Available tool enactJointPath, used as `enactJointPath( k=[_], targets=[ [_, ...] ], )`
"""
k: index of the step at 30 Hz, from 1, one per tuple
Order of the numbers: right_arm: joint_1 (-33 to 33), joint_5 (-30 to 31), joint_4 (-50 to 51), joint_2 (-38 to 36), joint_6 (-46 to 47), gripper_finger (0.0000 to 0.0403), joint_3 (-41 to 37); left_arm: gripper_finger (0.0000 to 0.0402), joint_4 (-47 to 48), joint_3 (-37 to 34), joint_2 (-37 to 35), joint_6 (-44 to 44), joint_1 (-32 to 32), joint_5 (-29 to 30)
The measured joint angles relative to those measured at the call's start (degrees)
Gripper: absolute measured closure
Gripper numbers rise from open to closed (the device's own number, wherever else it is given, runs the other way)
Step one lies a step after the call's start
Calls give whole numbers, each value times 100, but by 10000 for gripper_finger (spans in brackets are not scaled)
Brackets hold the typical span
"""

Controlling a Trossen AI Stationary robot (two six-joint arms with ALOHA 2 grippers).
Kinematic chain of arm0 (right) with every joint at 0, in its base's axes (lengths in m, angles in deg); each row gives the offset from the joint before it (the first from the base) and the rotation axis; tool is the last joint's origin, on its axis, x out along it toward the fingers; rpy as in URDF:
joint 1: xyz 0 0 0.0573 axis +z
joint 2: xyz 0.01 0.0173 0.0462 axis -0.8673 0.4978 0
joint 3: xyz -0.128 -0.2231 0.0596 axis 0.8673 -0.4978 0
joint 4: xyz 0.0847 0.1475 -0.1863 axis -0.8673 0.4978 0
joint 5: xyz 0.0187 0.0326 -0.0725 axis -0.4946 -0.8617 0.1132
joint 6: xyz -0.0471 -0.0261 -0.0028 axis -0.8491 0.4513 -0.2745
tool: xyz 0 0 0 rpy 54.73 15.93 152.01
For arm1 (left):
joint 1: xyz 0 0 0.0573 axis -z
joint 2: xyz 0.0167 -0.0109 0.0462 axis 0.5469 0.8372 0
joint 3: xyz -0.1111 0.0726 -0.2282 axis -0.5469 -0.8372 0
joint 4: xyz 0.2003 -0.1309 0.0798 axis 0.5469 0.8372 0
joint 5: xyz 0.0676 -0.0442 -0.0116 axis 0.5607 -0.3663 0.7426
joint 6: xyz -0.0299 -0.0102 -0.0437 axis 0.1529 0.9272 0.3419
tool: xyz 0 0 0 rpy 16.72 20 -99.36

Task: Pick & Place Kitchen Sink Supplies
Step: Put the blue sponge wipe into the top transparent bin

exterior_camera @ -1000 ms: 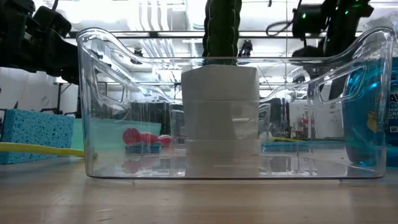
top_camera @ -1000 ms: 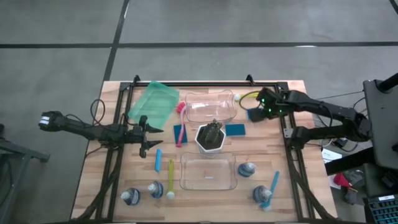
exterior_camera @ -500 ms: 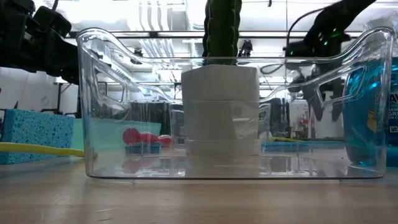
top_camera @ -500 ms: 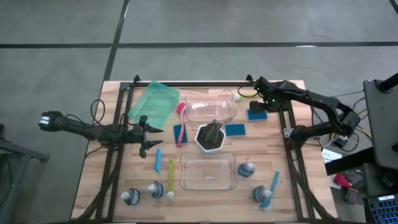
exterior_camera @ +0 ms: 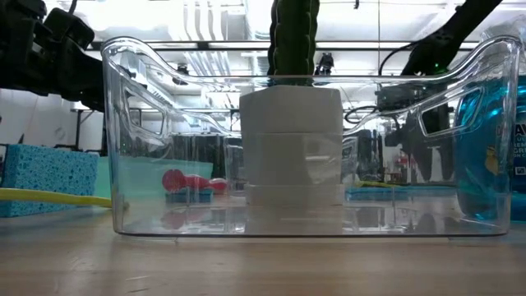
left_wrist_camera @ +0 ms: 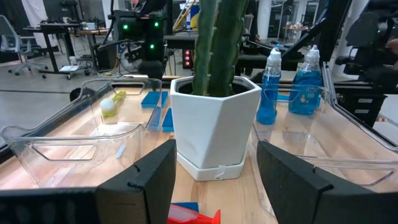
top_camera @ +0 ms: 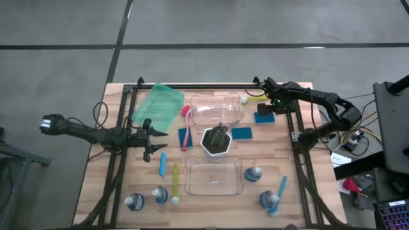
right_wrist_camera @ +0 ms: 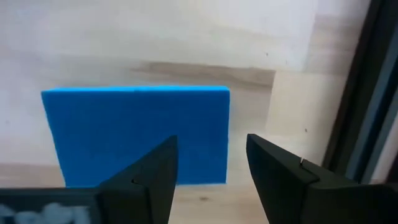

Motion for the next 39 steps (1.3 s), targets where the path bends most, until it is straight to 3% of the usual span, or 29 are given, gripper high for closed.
enactJointPath(
  k=[16, 21, 28, 39],
  targets=[
    [-123, -296, -867, 26, -124, 236, -592, 184, 0, 1, 2, 1, 0, -2],
    [-123, -376, -955, 33, -201, 278, -580, 184, 0, 0, 1, 1, 1, -2],
    [-122, -397, -1017, 31, -407, 380, -526, 184, 0, 0, 0, 0, 1, -1],
    [-114, -452, -1000, -294, -431, 394, -523, 184, -2, 0, -1, 1, 1, -1]
  ],
)
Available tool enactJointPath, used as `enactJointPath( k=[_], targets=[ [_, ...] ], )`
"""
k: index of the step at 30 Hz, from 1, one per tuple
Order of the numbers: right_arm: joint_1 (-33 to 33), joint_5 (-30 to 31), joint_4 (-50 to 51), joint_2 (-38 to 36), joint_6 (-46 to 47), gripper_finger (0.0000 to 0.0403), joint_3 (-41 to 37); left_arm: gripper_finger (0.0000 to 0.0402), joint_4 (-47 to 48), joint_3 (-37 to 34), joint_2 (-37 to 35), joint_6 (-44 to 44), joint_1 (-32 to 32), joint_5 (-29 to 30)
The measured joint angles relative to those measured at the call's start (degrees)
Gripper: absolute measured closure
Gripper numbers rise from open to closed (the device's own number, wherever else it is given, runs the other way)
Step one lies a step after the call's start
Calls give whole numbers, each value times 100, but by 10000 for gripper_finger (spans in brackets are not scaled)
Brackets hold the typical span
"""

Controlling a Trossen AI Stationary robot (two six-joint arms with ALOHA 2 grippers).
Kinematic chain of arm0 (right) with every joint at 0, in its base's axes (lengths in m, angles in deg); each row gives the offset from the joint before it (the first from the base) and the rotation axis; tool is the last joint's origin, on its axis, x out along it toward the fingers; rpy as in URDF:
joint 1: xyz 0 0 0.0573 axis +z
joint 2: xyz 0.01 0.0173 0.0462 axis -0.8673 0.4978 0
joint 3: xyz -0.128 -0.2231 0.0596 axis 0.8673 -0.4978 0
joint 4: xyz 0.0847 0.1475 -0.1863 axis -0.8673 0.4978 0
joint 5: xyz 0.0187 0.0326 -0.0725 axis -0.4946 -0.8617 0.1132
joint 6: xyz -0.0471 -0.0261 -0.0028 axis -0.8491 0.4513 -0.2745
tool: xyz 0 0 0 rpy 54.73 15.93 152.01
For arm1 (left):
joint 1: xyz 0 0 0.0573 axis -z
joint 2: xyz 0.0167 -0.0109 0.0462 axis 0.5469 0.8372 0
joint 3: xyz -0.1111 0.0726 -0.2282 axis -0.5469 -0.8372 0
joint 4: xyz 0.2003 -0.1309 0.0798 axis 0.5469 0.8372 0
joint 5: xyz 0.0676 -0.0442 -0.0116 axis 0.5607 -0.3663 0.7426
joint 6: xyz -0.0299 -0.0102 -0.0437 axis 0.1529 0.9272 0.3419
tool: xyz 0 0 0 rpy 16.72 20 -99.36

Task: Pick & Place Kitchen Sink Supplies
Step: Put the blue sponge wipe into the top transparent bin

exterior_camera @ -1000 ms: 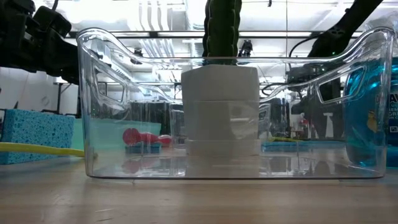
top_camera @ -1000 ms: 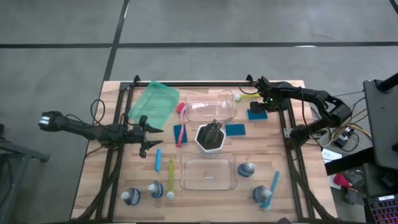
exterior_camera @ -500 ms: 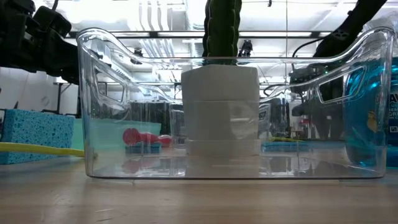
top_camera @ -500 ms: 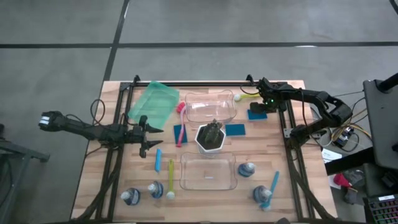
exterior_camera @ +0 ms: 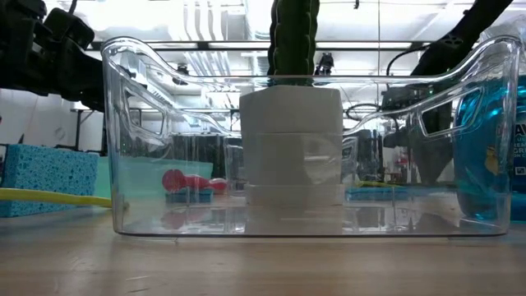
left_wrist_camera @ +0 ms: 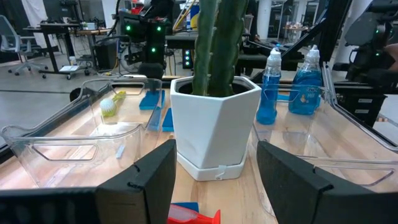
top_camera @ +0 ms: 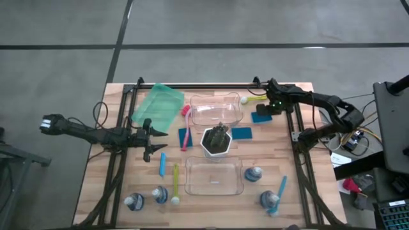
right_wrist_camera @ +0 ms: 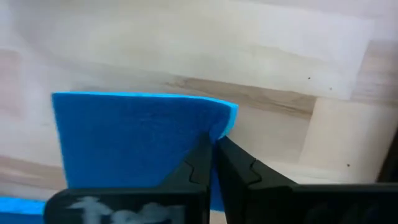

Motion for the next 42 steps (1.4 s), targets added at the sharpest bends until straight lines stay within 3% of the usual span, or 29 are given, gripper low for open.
enactJointPath(
  k=[12, 30, 42],
  targets=[
    [-13, 221, 588, -1303, 279, 394, 7, 184, 0, 0, 1, 0, -1, 0],
    [0, 139, 483, -2849, 1224, 394, 11, 184, 2, 0, 2, 0, -2, 0],
    [393, -257, -1057, -3168, 2068, 394, 11, 184, 0, 0, 2, 0, -1, 0]
  ],
)
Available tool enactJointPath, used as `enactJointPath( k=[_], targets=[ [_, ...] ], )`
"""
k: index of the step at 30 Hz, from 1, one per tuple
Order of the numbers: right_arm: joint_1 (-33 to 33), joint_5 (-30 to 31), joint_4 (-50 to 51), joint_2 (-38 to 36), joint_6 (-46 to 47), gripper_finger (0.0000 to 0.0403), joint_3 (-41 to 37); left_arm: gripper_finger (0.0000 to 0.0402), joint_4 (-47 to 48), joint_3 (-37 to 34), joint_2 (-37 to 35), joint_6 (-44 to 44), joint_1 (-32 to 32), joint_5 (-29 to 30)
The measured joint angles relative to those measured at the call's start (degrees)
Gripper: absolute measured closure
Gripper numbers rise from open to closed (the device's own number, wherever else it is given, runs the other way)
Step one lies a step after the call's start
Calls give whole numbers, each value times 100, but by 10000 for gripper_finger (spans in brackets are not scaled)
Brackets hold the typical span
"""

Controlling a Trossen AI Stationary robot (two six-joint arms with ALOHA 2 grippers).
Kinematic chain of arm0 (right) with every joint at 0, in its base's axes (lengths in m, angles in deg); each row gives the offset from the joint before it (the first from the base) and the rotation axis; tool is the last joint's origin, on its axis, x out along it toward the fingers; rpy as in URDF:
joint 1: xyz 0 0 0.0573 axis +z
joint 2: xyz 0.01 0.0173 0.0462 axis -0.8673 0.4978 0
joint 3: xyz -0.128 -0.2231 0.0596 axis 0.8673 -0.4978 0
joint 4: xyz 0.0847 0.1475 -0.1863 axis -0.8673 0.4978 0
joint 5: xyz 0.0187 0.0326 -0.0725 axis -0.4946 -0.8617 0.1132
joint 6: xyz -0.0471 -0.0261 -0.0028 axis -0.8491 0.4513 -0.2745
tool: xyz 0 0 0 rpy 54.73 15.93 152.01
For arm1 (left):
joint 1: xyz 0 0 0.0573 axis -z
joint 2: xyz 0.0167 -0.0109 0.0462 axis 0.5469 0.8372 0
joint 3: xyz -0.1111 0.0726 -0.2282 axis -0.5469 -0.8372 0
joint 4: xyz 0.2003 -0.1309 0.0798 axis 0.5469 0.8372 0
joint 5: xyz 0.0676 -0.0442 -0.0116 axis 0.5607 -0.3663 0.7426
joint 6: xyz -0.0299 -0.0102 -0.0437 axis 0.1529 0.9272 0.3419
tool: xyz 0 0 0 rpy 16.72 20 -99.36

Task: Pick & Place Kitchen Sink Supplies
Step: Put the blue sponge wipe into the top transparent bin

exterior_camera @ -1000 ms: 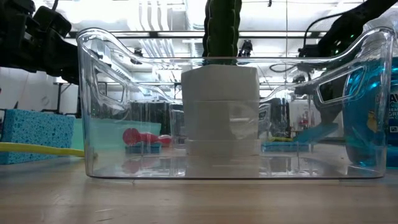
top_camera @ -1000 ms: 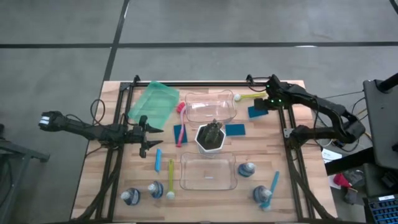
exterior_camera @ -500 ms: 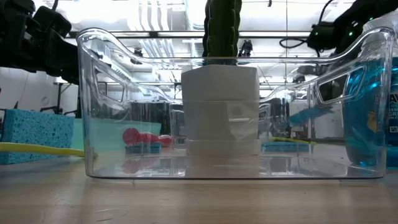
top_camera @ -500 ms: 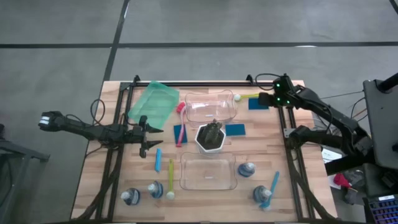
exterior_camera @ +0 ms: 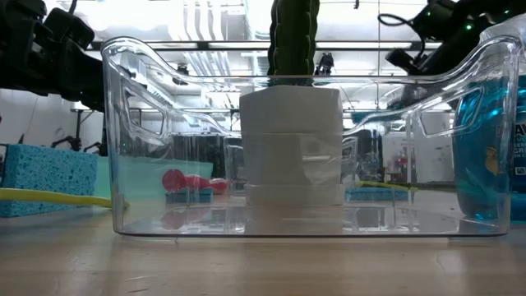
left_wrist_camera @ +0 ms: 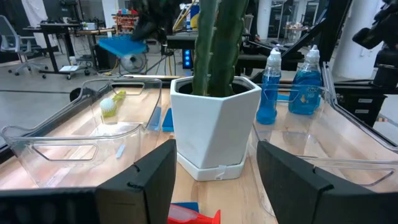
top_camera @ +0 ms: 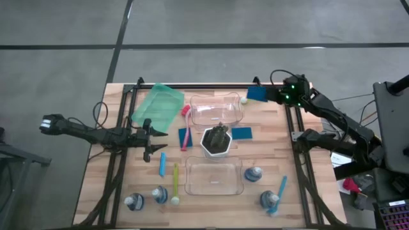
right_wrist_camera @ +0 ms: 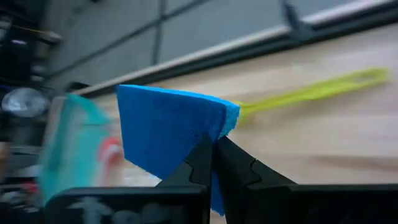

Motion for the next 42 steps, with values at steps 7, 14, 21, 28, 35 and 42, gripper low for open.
enactJointPath(
  k=[7, 14, 21, 28, 35, 42],
  targets=[
    [366, -47, -914, 283, 442, 394, 0, 184, 0, 0, -2, 0, 0, 0],
    [817, -65, -1724, 739, 829, 394, 0, 184, 0, 0, -2, -2, 2, 1],
    [1298, -26, -2458, 1406, 1100, 394, 8, 184, 1, 0, -1, -1, 2, 1],
    [1609, -24, -2434, 2210, 1007, 394, 474, 184, 1, 0, -2, 0, 0, 2],
    [1701, -245, -2286, 3002, 858, 394, 1003, 184, 0, 0, 0, 0, 0, 0],
    [1705, -653, -2207, 3664, 939, 394, 1245, 184, 1, 0, -1, 0, 1, 0]
  ],
)
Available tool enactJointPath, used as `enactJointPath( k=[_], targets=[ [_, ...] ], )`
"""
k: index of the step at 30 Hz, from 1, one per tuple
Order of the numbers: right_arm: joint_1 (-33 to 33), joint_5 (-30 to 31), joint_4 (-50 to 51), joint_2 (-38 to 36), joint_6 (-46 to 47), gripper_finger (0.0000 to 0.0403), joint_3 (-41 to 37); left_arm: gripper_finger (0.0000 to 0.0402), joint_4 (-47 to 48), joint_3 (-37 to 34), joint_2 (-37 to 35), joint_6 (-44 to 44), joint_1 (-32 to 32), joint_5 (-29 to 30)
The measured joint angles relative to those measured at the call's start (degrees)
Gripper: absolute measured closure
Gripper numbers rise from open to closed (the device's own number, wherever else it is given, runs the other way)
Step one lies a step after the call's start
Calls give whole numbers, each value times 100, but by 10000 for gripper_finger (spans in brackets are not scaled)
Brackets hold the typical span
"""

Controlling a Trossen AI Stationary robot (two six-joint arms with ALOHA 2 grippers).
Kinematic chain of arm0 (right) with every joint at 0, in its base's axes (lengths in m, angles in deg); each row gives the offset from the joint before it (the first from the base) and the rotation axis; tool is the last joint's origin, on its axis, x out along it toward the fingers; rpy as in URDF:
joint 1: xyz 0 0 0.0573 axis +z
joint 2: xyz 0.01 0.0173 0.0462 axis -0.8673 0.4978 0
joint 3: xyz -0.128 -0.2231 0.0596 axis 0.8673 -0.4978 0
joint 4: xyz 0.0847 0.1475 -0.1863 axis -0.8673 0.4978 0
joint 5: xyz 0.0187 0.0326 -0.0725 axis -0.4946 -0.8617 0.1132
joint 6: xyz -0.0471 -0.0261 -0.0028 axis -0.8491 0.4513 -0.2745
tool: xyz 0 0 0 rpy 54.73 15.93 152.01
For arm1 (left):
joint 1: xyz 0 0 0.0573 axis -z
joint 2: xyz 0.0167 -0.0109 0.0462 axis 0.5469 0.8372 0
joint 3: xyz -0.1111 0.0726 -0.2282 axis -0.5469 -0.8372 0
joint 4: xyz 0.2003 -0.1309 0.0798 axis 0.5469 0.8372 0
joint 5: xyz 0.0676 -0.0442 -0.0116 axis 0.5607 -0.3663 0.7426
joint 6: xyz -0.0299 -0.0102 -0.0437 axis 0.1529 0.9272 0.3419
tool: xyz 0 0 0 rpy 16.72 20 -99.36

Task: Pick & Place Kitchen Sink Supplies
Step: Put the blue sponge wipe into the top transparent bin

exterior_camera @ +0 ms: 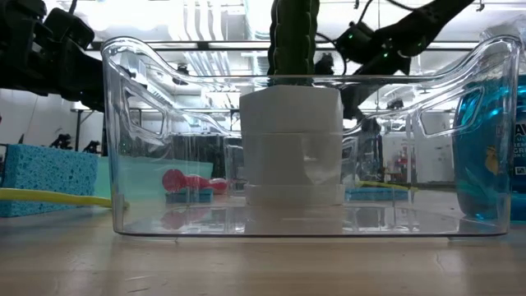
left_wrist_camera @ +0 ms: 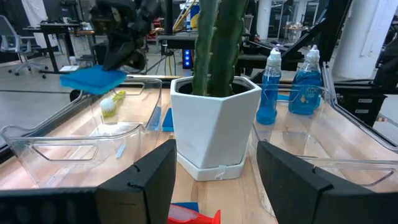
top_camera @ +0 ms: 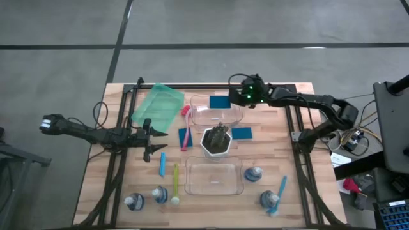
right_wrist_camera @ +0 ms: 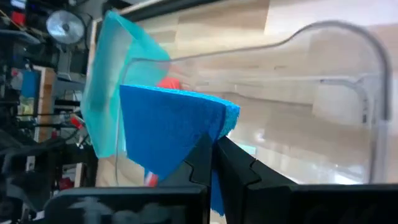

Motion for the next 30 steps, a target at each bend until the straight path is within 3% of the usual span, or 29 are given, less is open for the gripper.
enactJointPath(
  k=[14, 30],
  targets=[
    [74, -17, 354, 676, -82, 394, 248, 184, 0, 1, -1, 0, 0, 0],
    [268, 31, 578, 849, -108, 394, 498, 184, 2, 0, 0, -1, 0, 0]
  ],
)
